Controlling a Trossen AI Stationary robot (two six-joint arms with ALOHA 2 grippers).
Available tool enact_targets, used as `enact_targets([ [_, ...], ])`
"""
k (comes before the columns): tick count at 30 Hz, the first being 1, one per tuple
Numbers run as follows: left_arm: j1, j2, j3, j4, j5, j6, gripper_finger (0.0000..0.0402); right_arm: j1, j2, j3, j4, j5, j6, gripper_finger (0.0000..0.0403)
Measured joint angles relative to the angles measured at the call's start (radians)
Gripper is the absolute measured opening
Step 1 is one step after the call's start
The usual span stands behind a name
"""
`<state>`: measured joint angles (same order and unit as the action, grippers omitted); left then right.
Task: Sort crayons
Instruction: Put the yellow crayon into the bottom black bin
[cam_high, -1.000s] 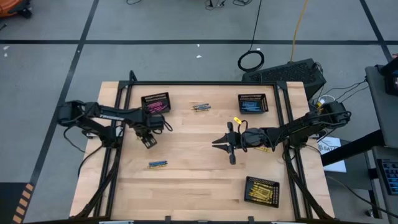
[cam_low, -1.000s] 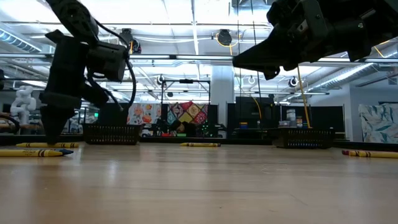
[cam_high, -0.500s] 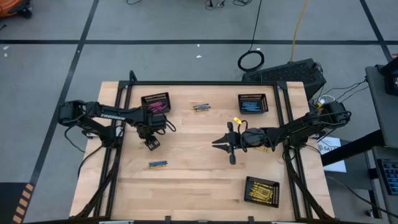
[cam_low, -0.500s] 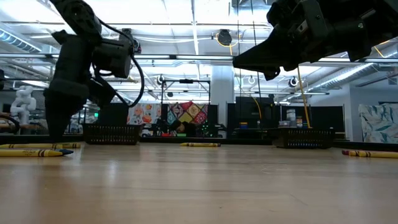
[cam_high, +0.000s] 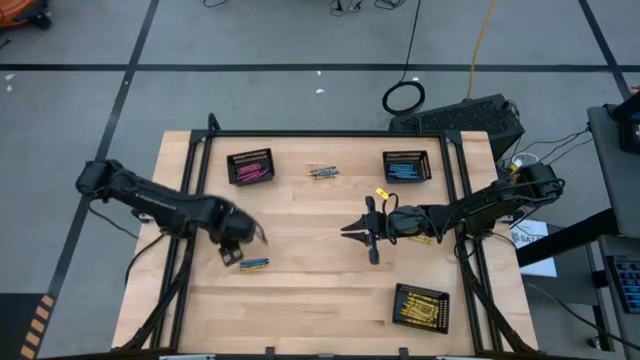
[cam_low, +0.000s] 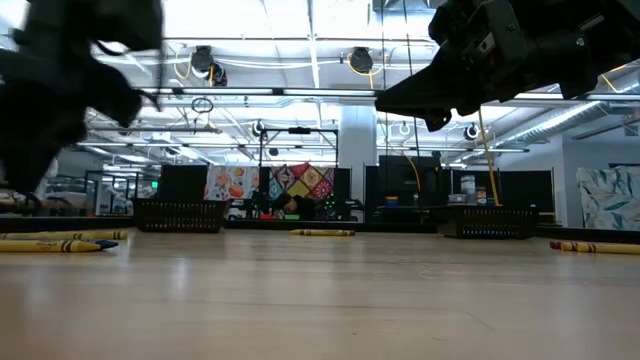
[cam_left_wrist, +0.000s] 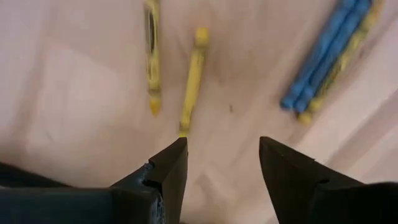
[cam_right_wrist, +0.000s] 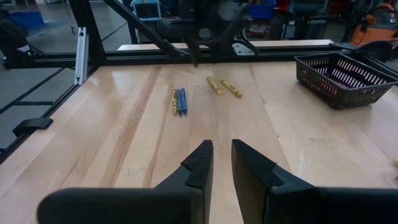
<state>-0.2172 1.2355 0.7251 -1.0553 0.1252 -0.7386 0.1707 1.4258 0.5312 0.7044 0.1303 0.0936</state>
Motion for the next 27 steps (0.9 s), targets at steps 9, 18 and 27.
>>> enact_targets([
  [9, -0.18, 0.019, -0.099, 0.091, -0.04, -0.146, 0.0189, 0.0, 0.0, 0.0, 0.002, 0.0, -0.002, 0.0043],
  [18, -0.165, 0.063, -0.175, 0.168, -0.102, -0.146, 0.0139, 0.0, 0.0, 0.0, 0.01, 0.0, -0.008, 0.0043],
  [27, -0.166, 0.069, -0.178, 0.222, -0.116, -0.112, 0.0067, 0.001, 0.0, 0.0, 0.01, 0.0, -0.008, 0.0043],
])
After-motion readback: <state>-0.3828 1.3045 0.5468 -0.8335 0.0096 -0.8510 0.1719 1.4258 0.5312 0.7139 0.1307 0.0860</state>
